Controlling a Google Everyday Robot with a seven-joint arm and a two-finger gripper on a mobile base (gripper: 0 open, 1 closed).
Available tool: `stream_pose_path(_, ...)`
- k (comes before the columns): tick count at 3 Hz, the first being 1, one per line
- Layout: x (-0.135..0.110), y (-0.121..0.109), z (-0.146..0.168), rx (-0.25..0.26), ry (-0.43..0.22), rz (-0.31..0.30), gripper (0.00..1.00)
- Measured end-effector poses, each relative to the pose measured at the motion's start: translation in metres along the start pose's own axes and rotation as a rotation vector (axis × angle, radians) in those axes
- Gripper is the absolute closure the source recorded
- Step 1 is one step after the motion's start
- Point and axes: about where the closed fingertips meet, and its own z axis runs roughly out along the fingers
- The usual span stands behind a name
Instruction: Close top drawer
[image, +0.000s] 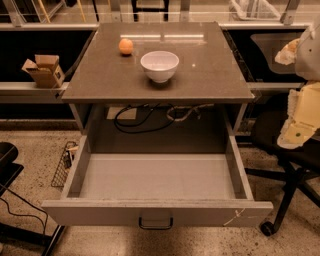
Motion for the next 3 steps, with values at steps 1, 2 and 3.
stream_pose_path(1, 0.000, 0.000, 0.000, 0.000, 0.000, 0.000, 0.00)
stream_pose_path(2, 0.000, 0.001, -0.001, 0.009, -0.003, 0.002, 0.15)
stream_pose_path(3, 0.005, 0.014, 0.005, 0.013, -0.030, 0.018, 0.38)
